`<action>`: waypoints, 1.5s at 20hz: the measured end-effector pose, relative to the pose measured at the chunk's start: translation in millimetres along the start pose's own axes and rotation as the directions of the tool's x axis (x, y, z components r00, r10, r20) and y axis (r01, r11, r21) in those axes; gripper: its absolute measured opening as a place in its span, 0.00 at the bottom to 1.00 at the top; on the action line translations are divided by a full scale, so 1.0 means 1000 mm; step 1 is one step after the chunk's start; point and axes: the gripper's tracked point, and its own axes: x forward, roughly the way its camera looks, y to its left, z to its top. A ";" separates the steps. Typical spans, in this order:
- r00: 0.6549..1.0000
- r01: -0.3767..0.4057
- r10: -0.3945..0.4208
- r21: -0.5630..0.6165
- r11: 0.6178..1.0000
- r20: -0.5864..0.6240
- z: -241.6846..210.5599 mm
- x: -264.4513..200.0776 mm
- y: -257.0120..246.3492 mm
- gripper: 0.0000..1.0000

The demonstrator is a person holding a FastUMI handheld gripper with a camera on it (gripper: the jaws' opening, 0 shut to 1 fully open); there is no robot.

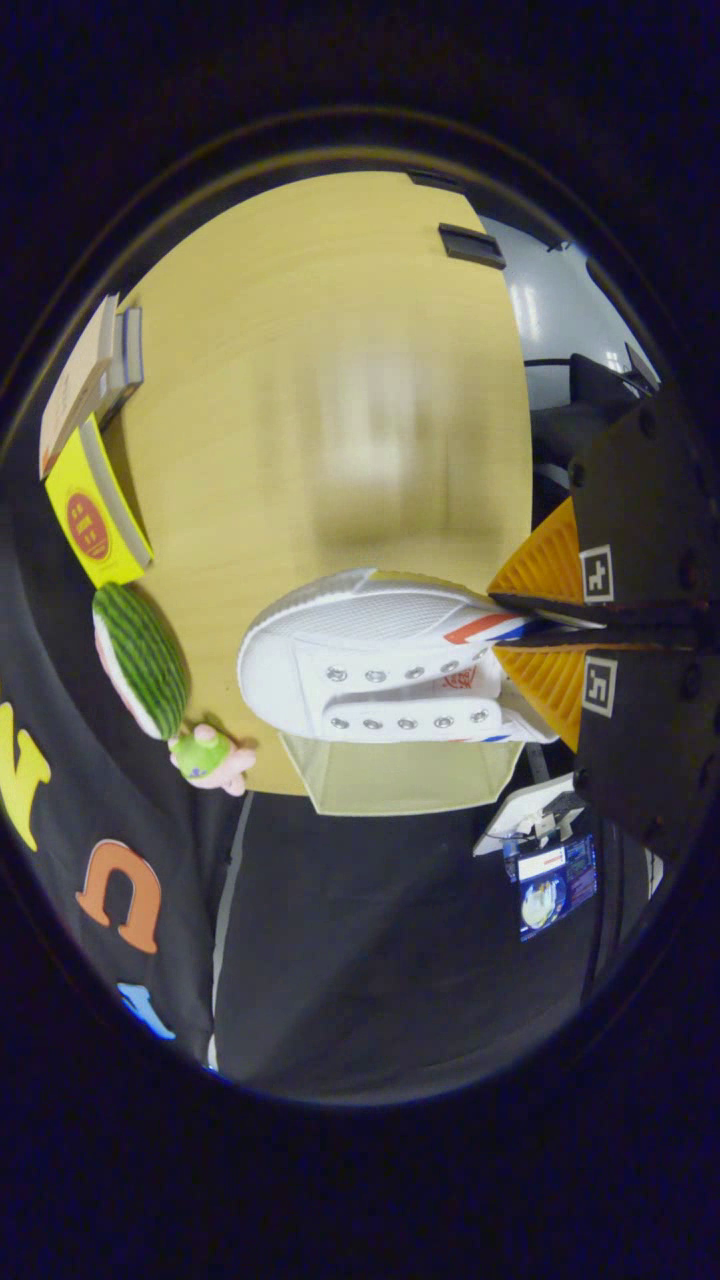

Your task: Open the storage box then place both shoes into the box .Put the left shoe in first, then the right shoe, with the right side of both shoes facing outward in a uniform manner.

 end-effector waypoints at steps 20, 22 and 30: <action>0.995 0.094 -0.098 0.103 0.990 0.027 0.009 0.126 0.102 0.37; 0.996 0.070 -0.075 0.085 0.994 0.058 0.011 0.121 0.109 0.40; 0.920 0.175 -0.132 -0.085 0.981 0.370 0.040 0.061 0.108 0.80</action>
